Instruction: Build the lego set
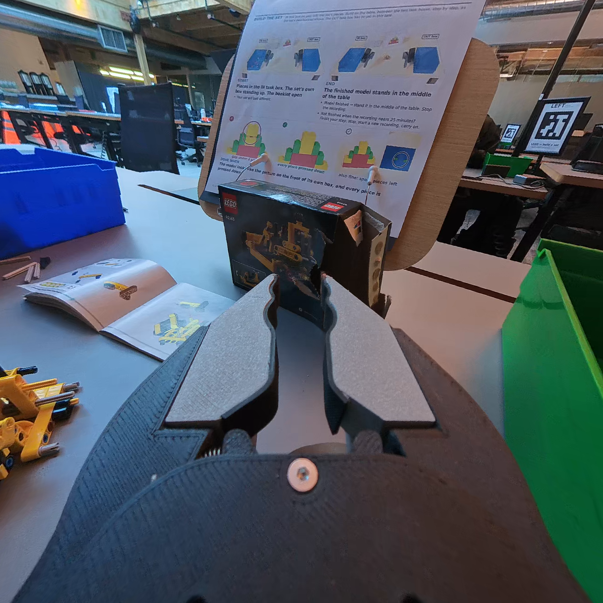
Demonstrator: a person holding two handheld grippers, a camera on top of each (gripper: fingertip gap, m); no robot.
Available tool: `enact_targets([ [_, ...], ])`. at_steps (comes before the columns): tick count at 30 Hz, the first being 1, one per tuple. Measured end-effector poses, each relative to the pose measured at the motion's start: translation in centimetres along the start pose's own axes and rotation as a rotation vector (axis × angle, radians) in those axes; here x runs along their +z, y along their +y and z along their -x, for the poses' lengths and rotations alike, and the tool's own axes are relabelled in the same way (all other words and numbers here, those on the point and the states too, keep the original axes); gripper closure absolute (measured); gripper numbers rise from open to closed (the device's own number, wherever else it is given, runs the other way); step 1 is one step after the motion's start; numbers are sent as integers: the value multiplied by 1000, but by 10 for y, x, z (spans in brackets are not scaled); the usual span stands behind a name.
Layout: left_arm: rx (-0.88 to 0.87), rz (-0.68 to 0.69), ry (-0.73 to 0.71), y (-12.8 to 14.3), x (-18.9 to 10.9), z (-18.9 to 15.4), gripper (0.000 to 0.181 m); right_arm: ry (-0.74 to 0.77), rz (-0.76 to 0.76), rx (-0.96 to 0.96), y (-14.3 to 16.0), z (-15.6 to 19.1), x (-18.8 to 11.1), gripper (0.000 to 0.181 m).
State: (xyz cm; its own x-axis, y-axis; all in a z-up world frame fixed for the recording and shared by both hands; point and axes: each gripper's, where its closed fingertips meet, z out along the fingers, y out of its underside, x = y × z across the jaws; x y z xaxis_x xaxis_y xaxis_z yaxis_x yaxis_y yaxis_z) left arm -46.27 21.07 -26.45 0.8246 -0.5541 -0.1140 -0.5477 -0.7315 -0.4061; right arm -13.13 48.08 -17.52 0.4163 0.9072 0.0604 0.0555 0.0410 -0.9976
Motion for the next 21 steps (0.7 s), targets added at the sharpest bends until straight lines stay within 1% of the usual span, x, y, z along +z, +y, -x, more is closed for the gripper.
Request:
enact_targets([
  [2,10,46,41,4,1,-6,167,-4,2,3,0,0,0,160],
  [5,51,91,8,11,2,-3,166,-6,0,4,0,0,0,160],
  [12,46,63,38,10,3,-5,166,-16,-1,5,0,2,0,160],
  [17,43,55,16,12,3,-4,167,-18,-3,8,0,3,-1,160],
  [21,58,20,-11,9,4,-4,165,-17,-4,8,-1,3,-1,160],
])
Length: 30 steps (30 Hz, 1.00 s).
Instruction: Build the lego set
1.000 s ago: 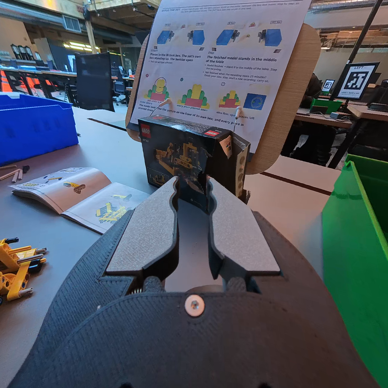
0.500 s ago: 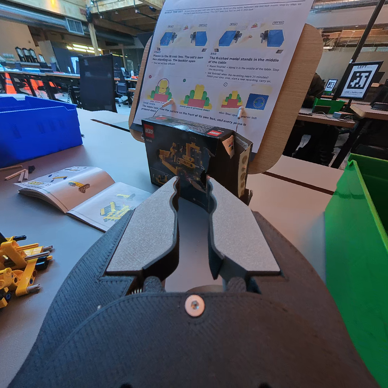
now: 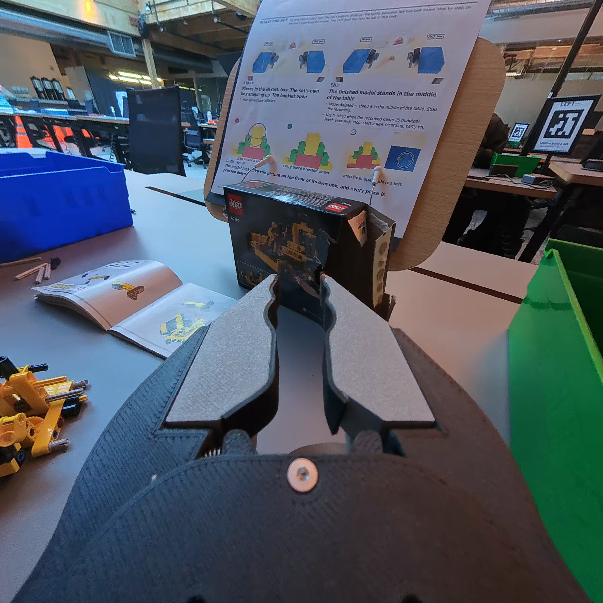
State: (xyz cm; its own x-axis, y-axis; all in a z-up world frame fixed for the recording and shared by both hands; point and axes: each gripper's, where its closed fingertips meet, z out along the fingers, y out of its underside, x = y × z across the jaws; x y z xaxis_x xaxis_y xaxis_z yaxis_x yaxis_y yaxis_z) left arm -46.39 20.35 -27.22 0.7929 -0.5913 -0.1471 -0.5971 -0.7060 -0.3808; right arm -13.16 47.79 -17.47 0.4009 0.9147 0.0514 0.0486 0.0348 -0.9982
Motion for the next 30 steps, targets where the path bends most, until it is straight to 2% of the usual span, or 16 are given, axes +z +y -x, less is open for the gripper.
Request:
enact_targets([
  [4,46,-14,-19,-3,1,1,164,0,0,2,0,0,0,160],
  [11,91,-27,29,-8,3,0,162,2,-2,10,0,-1,-1,160],
  [17,58,-38,23,-6,2,0,163,1,-4,9,-1,0,-1,161],
  [20,51,-70,-55,-4,-7,6,181,0,-4,10,-1,0,-1,161],
  [23,0,-172,-61,-11,-23,4,181,-3,-4,10,-1,0,-1,161],
  [26,-33,-187,-94,-7,-31,7,181,-7,-3,10,0,1,-1,161],
  [28,-57,-206,-84,-9,-31,6,181,-10,-3,10,0,1,-1,161],
  [30,-95,-199,-45,-12,-23,3,173,-11,-3,11,0,1,-1,161],
])
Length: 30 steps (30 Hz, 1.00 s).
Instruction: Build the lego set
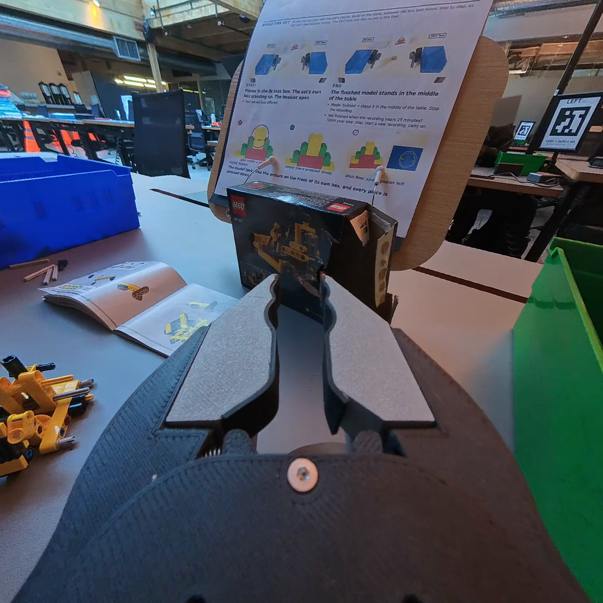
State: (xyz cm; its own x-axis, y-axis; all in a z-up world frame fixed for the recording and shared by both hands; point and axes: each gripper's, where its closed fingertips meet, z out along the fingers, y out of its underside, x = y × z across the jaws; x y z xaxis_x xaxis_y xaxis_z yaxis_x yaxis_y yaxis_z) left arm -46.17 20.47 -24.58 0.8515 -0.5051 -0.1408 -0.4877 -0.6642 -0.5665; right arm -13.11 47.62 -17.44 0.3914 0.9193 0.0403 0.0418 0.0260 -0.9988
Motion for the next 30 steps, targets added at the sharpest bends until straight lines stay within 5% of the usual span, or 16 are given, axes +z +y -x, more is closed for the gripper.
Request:
enact_targets([
  [6,47,97,0,10,23,2,170,0,-2,1,0,0,-1,161],
  [30,-59,63,-55,12,22,14,175,9,1,11,0,-2,-1,161],
])
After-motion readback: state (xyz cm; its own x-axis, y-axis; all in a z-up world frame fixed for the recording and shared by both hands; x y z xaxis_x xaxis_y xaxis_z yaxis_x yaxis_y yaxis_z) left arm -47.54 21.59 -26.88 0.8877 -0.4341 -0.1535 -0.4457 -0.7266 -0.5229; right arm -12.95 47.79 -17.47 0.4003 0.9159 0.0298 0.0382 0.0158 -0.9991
